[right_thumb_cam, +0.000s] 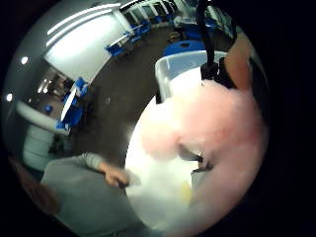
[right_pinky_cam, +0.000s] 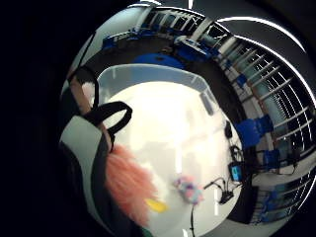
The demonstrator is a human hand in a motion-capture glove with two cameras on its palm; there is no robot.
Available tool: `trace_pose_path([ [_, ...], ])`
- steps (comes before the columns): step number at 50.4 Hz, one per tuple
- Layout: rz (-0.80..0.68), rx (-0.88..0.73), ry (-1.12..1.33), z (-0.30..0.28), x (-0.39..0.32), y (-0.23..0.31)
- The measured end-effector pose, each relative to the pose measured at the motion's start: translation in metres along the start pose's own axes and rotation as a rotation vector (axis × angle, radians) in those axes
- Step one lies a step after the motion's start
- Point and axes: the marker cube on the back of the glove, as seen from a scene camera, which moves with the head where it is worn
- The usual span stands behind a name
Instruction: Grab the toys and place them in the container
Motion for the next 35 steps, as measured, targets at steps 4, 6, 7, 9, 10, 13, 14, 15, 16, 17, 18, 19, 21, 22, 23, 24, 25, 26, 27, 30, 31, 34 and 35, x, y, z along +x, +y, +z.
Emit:
trace_pose_path([
  [4, 0.017, -0.044, 0.001, 0.024, 0.003, -0.031],
  [6, 0.021, -0.074, -0.035, 0.037, 0.006, -0.045],
  [7, 0.022, -0.086, -0.06, 0.042, 0.007, -0.051],
  [9, 0.03, -0.105, -0.11, 0.051, 0.01, -0.059],
  [10, 0.037, -0.112, -0.134, 0.054, 0.011, -0.062],
  [13, 0.047, -0.127, -0.183, 0.062, 0.012, -0.067],
  [14, 0.046, -0.132, -0.187, 0.064, 0.011, -0.067],
  [15, 0.043, -0.137, -0.186, 0.066, 0.011, -0.068],
  [16, 0.041, -0.142, -0.183, 0.068, 0.011, -0.068],
  [17, 0.041, -0.147, -0.179, 0.07, 0.011, -0.068],
  [18, 0.042, -0.152, -0.175, 0.072, 0.012, -0.068],
  [19, 0.044, -0.158, -0.171, 0.074, 0.012, -0.068],
  [21, 0.048, -0.18, -0.168, 0.078, 0.012, -0.067],
  [22, 0.051, -0.197, -0.17, 0.08, 0.012, -0.066],
  [23, 0.053, -0.22, -0.172, 0.083, 0.013, -0.065],
  [24, 0.053, -0.249, -0.172, 0.086, 0.014, -0.063],
  [25, 0.05, -0.28, -0.17, 0.088, 0.015, -0.061],
  [26, 0.046, -0.311, -0.168, 0.091, 0.017, -0.059],
  [27, 0.042, -0.337, -0.167, 0.093, 0.019, -0.057],
  [30, 0.031, -0.373, -0.172, 0.098, 0.018, -0.053],
  [31, 0.029, -0.377, -0.175, 0.099, 0.016, -0.053],
  [34, 0.027, -0.375, -0.183, 0.1, 0.014, -0.051],
  [35, 0.026, -0.373, -0.184, 0.1, 0.015, -0.05],
])
